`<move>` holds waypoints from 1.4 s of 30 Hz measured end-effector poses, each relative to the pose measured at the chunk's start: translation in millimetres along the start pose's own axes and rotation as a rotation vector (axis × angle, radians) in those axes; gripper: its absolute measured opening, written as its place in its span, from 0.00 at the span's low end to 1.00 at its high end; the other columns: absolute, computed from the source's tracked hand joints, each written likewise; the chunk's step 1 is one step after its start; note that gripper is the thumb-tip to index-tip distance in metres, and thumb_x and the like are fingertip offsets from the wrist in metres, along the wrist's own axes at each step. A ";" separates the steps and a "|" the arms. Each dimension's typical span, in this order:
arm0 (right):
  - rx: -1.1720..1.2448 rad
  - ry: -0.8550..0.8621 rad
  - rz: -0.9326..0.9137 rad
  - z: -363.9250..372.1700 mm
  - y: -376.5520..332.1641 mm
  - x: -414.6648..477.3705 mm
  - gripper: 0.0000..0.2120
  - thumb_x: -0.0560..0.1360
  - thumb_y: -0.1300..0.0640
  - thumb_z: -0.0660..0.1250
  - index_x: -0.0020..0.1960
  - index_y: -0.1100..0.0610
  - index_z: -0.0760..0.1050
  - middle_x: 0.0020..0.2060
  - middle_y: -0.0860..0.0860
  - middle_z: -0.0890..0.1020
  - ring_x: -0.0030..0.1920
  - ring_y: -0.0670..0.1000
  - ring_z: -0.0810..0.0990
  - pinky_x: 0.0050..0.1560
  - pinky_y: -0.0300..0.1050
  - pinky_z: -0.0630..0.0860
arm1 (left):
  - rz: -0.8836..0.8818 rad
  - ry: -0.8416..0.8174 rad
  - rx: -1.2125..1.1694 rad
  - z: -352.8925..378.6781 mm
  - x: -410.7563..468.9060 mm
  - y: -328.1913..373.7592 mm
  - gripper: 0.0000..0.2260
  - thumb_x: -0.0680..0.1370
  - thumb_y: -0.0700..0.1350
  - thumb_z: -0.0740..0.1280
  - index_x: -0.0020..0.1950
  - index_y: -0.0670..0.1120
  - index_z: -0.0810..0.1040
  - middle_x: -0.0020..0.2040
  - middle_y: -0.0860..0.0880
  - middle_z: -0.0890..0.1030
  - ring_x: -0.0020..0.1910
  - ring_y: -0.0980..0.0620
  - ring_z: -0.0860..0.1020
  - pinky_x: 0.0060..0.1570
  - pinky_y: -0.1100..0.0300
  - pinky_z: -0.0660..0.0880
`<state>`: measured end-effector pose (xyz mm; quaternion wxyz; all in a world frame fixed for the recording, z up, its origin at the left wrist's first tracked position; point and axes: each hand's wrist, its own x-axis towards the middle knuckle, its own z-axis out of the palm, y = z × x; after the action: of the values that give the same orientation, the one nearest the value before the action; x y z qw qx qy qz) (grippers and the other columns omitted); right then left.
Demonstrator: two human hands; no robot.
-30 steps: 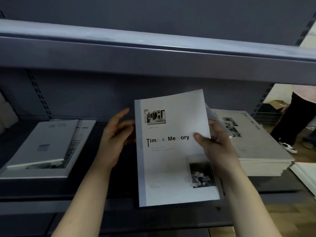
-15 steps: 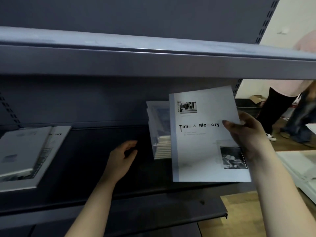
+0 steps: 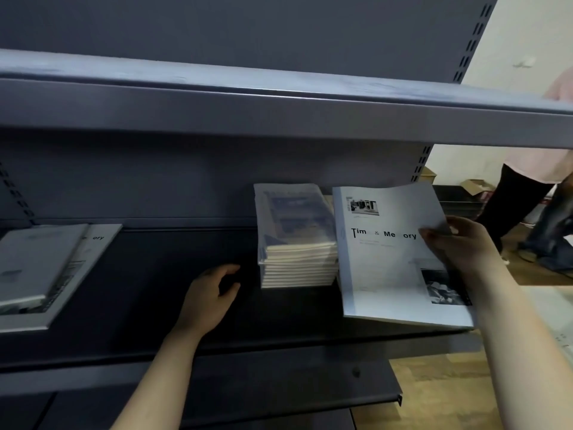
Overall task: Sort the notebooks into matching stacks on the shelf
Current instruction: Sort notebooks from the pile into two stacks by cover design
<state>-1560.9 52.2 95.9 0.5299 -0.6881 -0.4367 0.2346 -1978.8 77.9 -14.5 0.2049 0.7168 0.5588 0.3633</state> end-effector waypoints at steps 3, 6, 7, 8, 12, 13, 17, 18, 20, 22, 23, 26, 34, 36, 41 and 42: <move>-0.150 0.020 -0.007 -4.6 4.6 6.2 0.12 0.70 0.54 0.73 0.53 0.53 0.81 0.42 0.47 0.84 0.46 0.54 0.82 0.50 0.50 0.78 | -0.009 0.004 0.021 0.3 -0.4 3.1 0.16 0.77 0.43 0.67 0.65 0.48 0.75 0.62 0.52 0.78 0.59 0.55 0.75 0.56 0.64 0.69; -0.340 0.033 -0.062 -6.8 4.1 9.0 0.04 0.70 0.51 0.72 0.42 0.51 0.80 0.40 0.50 0.84 0.45 0.55 0.81 0.47 0.50 0.76 | -0.020 0.004 0.037 0.7 -1.5 5.3 0.17 0.77 0.43 0.67 0.66 0.48 0.75 0.63 0.52 0.77 0.60 0.55 0.75 0.57 0.64 0.69; -0.394 0.039 -0.077 -7.0 3.7 9.6 0.05 0.70 0.52 0.72 0.44 0.51 0.81 0.41 0.52 0.83 0.45 0.56 0.80 0.46 0.48 0.73 | -0.021 0.006 0.042 1.0 -1.9 5.9 0.17 0.77 0.43 0.67 0.66 0.48 0.75 0.63 0.52 0.77 0.60 0.55 0.75 0.57 0.64 0.69; -0.444 0.041 -0.089 -7.0 3.6 10.7 0.09 0.70 0.53 0.71 0.50 0.52 0.82 0.44 0.54 0.83 0.47 0.57 0.80 0.45 0.47 0.71 | -0.022 0.007 0.050 1.1 -2.3 6.4 0.17 0.77 0.43 0.67 0.66 0.48 0.75 0.63 0.52 0.77 0.60 0.55 0.75 0.57 0.63 0.69; -0.541 0.018 -0.082 -5.2 7.2 20.4 0.18 0.72 0.56 0.70 0.60 0.60 0.78 0.52 0.60 0.83 0.51 0.60 0.79 0.49 0.51 0.75 | -0.034 0.007 0.070 1.9 -3.6 8.0 0.17 0.78 0.44 0.66 0.67 0.50 0.74 0.64 0.52 0.76 0.60 0.55 0.74 0.57 0.63 0.69; -0.544 0.020 -0.082 -3.6 7.6 22.3 0.18 0.72 0.56 0.70 0.60 0.60 0.78 0.52 0.60 0.83 0.52 0.61 0.79 0.50 0.53 0.76 | -0.036 0.010 0.073 1.8 -3.7 8.1 0.17 0.78 0.44 0.66 0.67 0.50 0.74 0.64 0.52 0.76 0.60 0.55 0.74 0.57 0.63 0.69; -0.576 0.067 -0.122 7.3 2.5 26.3 0.10 0.70 0.56 0.70 0.47 0.61 0.80 0.44 0.62 0.83 0.47 0.63 0.79 0.42 0.49 0.71 | -0.035 0.019 0.085 1.7 -3.4 9.5 0.17 0.77 0.44 0.67 0.66 0.50 0.75 0.64 0.52 0.77 0.60 0.55 0.75 0.57 0.64 0.69; -0.588 0.076 -0.131 10.7 0.3 27.5 0.09 0.70 0.57 0.70 0.45 0.62 0.79 0.43 0.63 0.82 0.46 0.64 0.79 0.41 0.48 0.70 | -0.034 0.022 0.088 1.7 -3.4 9.5 0.17 0.77 0.43 0.67 0.66 0.50 0.75 0.64 0.52 0.77 0.60 0.55 0.75 0.57 0.64 0.69; -0.605 0.081 -0.144 17.1 -2.1 30.6 0.10 0.70 0.57 0.69 0.46 0.63 0.78 0.43 0.62 0.82 0.46 0.64 0.78 0.40 0.48 0.70 | -0.035 0.026 0.093 2.2 -3.8 9.2 0.17 0.77 0.44 0.67 0.66 0.50 0.75 0.63 0.52 0.77 0.60 0.55 0.75 0.56 0.65 0.69; -0.620 0.080 -0.141 22.9 -2.4 33.1 0.11 0.69 0.57 0.69 0.48 0.63 0.78 0.43 0.62 0.81 0.47 0.64 0.78 0.41 0.49 0.72 | -0.039 0.028 0.091 2.6 -3.8 8.7 0.17 0.77 0.44 0.67 0.66 0.50 0.75 0.63 0.52 0.77 0.60 0.56 0.75 0.57 0.65 0.69; -0.629 0.082 -0.139 25.9 -2.0 34.5 0.11 0.69 0.57 0.68 0.49 0.62 0.78 0.44 0.62 0.81 0.47 0.64 0.78 0.41 0.49 0.72 | -0.041 0.030 0.091 2.9 -3.7 8.5 0.17 0.77 0.44 0.67 0.66 0.50 0.75 0.63 0.52 0.77 0.60 0.56 0.75 0.57 0.65 0.69; -0.611 0.101 -0.132 35.5 -2.0 40.9 0.12 0.71 0.57 0.68 0.52 0.61 0.77 0.47 0.62 0.81 0.49 0.65 0.78 0.42 0.49 0.71 | -0.046 0.029 0.083 3.3 -3.8 7.5 0.17 0.77 0.44 0.67 0.66 0.50 0.75 0.63 0.53 0.77 0.60 0.57 0.74 0.57 0.66 0.68; -0.571 0.181 -0.051 55.5 -0.7 57.5 0.15 0.70 0.57 0.68 0.54 0.62 0.76 0.51 0.64 0.81 0.52 0.66 0.78 0.47 0.53 0.74 | -0.047 0.041 0.056 3.4 -2.5 6.5 0.16 0.77 0.43 0.67 0.65 0.50 0.75 0.62 0.55 0.77 0.58 0.61 0.73 0.56 0.69 0.66; -0.565 0.201 -0.057 58.8 -0.7 59.5 0.15 0.70 0.58 0.67 0.54 0.63 0.77 0.51 0.64 0.81 0.53 0.66 0.78 0.47 0.54 0.75 | -0.046 0.044 0.057 3.7 -2.2 5.5 0.16 0.77 0.44 0.67 0.65 0.51 0.75 0.61 0.55 0.77 0.58 0.62 0.73 0.55 0.72 0.65; -0.556 0.202 -0.030 65.6 -2.9 64.7 0.16 0.70 0.58 0.66 0.56 0.63 0.76 0.51 0.64 0.81 0.54 0.66 0.78 0.49 0.55 0.76 | -0.054 0.038 0.056 3.0 -1.6 4.4 0.15 0.77 0.44 0.67 0.65 0.51 0.75 0.61 0.56 0.77 0.58 0.61 0.73 0.54 0.73 0.64; -0.557 0.203 -0.030 66.3 -3.2 65.6 0.16 0.70 0.59 0.66 0.56 0.63 0.77 0.51 0.64 0.81 0.54 0.66 0.78 0.48 0.55 0.76 | -0.058 0.039 0.053 3.0 -1.7 4.6 0.15 0.77 0.44 0.67 0.65 0.51 0.75 0.61 0.56 0.77 0.58 0.62 0.73 0.54 0.73 0.64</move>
<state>-1580.8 142.9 86.3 0.3652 -0.8203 -0.4392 0.0276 -1973.7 75.3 -13.8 0.1852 0.6983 0.5926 0.3562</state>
